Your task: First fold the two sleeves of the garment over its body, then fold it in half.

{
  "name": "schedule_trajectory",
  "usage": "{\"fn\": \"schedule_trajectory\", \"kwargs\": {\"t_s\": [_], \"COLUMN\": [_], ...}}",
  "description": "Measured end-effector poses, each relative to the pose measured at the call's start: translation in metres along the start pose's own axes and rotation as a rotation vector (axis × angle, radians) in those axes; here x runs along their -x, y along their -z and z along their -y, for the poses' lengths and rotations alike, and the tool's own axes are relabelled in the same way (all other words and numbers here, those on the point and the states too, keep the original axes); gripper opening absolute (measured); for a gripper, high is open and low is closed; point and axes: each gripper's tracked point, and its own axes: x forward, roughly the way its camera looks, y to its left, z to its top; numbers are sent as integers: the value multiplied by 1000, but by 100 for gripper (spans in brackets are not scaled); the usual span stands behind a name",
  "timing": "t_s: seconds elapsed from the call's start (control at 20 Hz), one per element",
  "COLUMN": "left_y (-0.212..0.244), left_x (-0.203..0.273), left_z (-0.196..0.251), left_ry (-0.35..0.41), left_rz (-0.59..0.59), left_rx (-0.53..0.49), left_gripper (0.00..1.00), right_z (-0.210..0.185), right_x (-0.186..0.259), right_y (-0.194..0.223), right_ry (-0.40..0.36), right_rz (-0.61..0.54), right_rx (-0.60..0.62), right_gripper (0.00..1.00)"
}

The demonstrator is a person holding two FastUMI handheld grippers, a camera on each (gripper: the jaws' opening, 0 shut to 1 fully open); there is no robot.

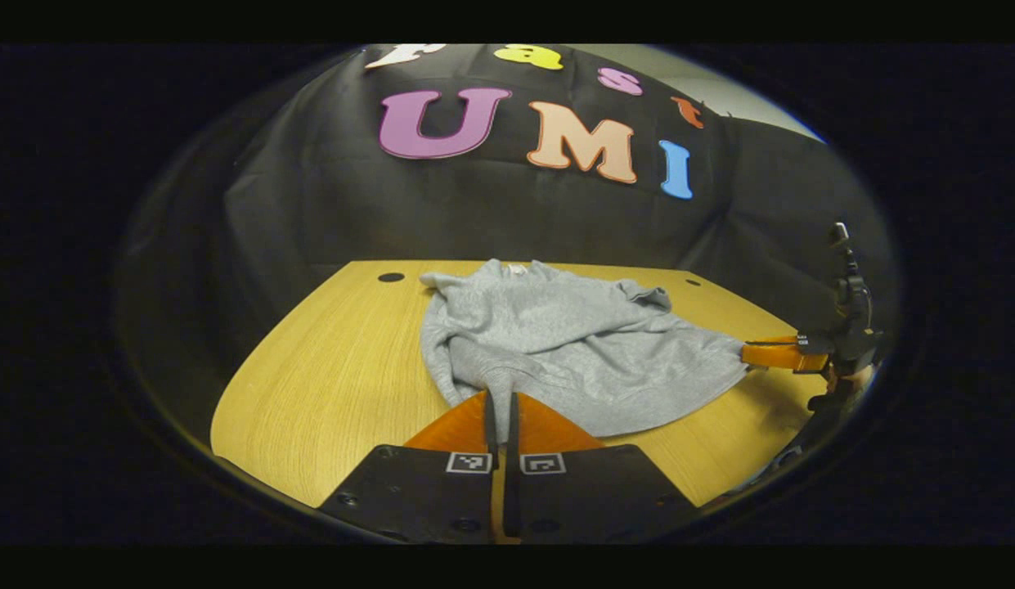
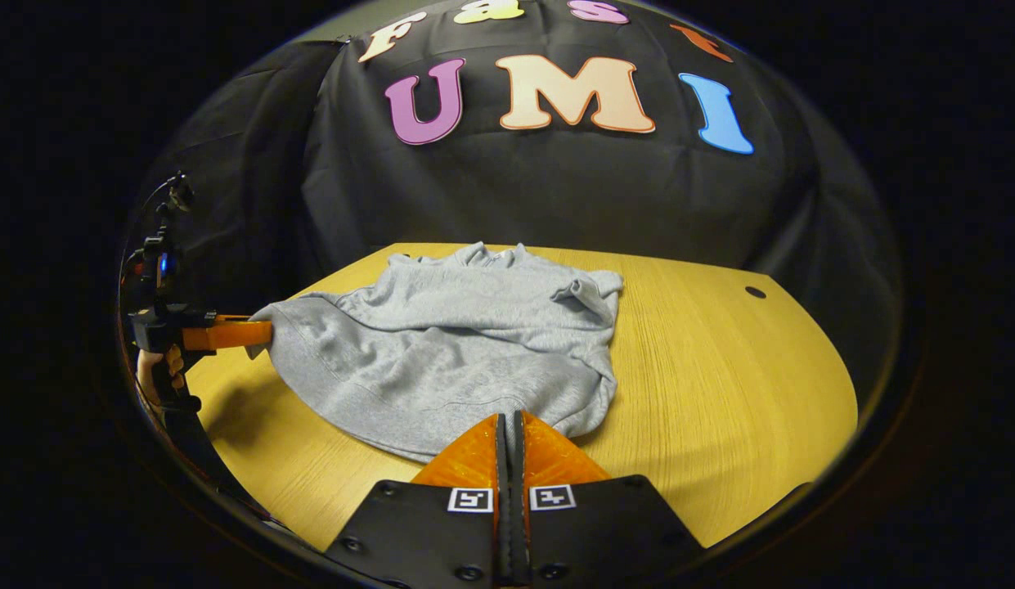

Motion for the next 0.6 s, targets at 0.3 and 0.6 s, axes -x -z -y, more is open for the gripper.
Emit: {"fn": "schedule_trajectory", "kwargs": {"t_s": [0.3, 0.6], "left_y": [-63, -116], "left_x": [-20, -55], "left_z": [9, -6], "left_ry": [38, 10], "left_rz": [127, 204], "left_rx": [46, 95], "left_gripper": [0, 0], "right_z": [8, 34], "right_x": [-22, -57], "right_y": [-53, -105], "right_ry": [18, 39], "right_rz": [81, 119], "right_rx": [64, 42], "right_gripper": [2, 2]}}
